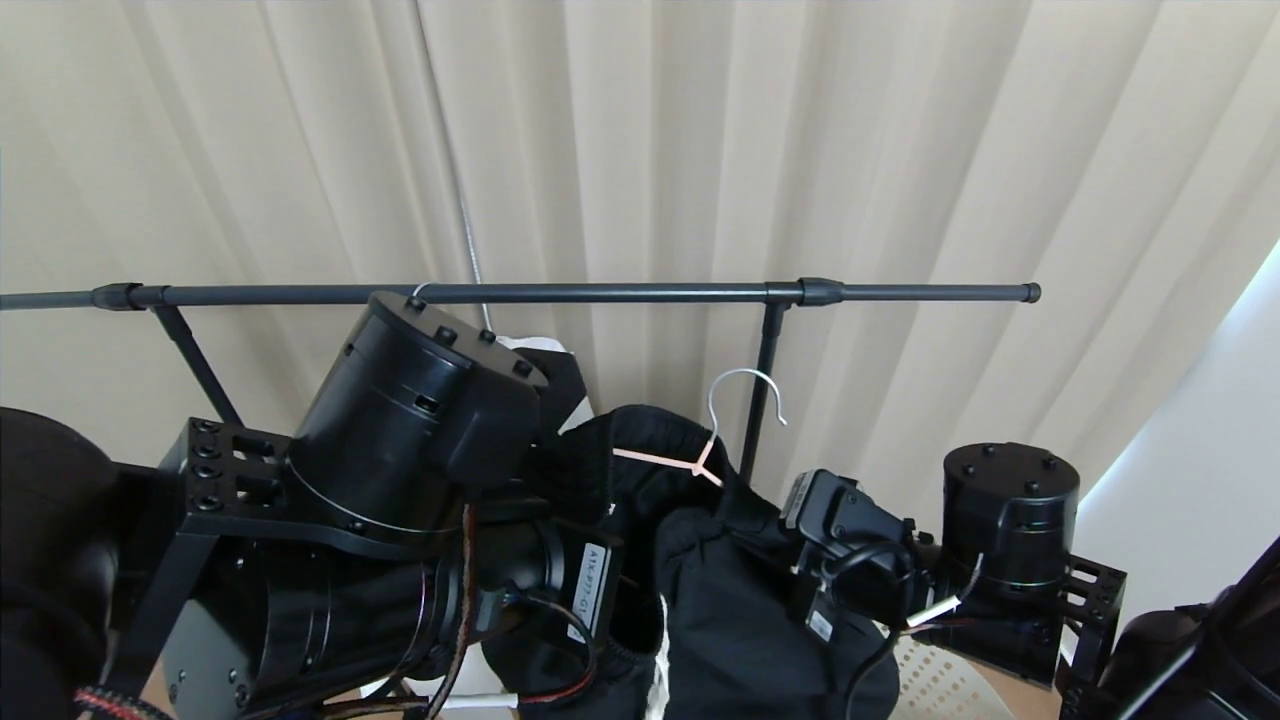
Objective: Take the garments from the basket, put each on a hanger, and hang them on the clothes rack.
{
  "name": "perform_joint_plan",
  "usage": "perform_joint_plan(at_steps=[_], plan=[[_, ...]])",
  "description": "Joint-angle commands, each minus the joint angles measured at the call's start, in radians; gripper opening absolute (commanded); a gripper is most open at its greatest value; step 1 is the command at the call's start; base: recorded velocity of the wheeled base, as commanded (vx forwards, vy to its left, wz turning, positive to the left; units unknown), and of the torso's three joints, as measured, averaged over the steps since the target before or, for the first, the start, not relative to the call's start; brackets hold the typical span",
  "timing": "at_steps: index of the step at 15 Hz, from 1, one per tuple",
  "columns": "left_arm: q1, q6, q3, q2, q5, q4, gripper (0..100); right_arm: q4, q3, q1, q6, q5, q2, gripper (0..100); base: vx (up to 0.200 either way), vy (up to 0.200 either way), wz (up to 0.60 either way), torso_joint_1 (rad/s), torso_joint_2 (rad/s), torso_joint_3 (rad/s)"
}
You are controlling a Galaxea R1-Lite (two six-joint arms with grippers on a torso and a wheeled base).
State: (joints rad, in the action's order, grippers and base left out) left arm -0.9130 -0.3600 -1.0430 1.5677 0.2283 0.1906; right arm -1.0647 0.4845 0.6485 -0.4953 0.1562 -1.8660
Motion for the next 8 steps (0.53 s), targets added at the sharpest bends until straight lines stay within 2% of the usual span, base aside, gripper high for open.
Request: perform_joint_plan(at_steps=[1,4,8], plan=[[-0.007,-0.008,0.003,0.0,-0.001,0.0,0,-0.003,0.005,0.011,0.0,-0.007,-0.033,0,0.0,0.0,0.0,0.0,0.0,0.0],[0.0,-0.02,0.037,0.002,0.005,-0.005,0,-0.06,-0.001,0.011,0.001,-0.006,-0.032,0,0.0,0.0,0.0,0.0,0.0,0.0],[0.069,-0.017,0.043,0.023,0.009,-0.011,0,-0.077,-0.021,0.011,0.001,-0.006,0.031,0,0.0,0.0,0.0,0.0,0.0,0.0]])
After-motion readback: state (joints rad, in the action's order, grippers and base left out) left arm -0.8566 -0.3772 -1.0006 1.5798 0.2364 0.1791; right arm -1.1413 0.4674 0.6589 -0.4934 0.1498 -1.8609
